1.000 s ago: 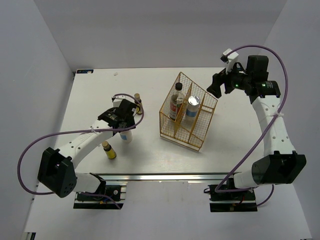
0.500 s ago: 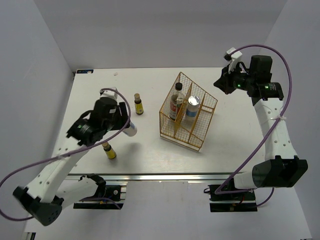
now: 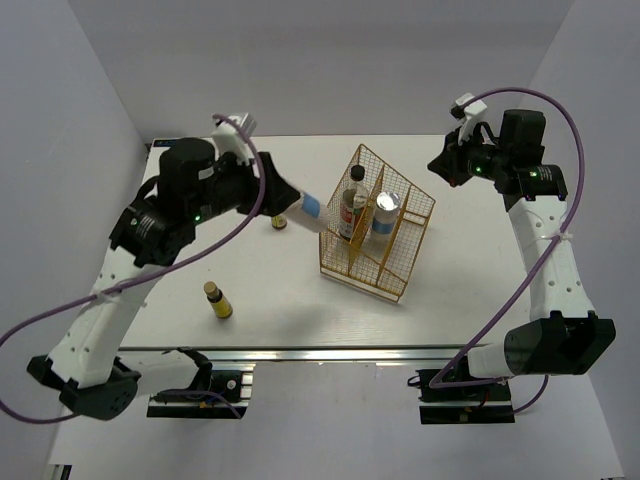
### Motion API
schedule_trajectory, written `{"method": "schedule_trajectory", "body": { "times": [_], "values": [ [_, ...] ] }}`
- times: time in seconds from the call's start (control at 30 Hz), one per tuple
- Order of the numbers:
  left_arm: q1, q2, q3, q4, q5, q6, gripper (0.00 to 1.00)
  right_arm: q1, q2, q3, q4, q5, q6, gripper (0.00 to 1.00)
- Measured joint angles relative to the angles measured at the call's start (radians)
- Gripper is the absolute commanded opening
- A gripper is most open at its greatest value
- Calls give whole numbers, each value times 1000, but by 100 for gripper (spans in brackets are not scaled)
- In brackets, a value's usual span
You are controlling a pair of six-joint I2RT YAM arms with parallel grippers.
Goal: Organize the condiment bottles
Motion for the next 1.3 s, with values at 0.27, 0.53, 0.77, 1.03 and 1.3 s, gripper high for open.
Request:
{"method": "schedule_trajectory", "body": {
  "times": [0.27, 0.53, 0.77, 1.03, 1.3],
  "values": [
    [-205, 280, 192, 63, 20, 51, 0, -20, -17, -48, 6, 17, 11, 0],
    [-353, 585, 409, 54, -70, 159, 0, -77, -66, -95, 9, 29, 16, 0],
    [-373, 647, 415, 29, -180, 232, 0, -90, -83, -116, 19, 27, 18, 0],
    [-382, 661, 415, 29, -276, 307, 0, -96, -86, -148, 26, 19, 23, 0],
    [-387, 685, 392, 50, -285, 344, 0, -97, -88, -149, 28, 8, 25, 0]
  ]
}}
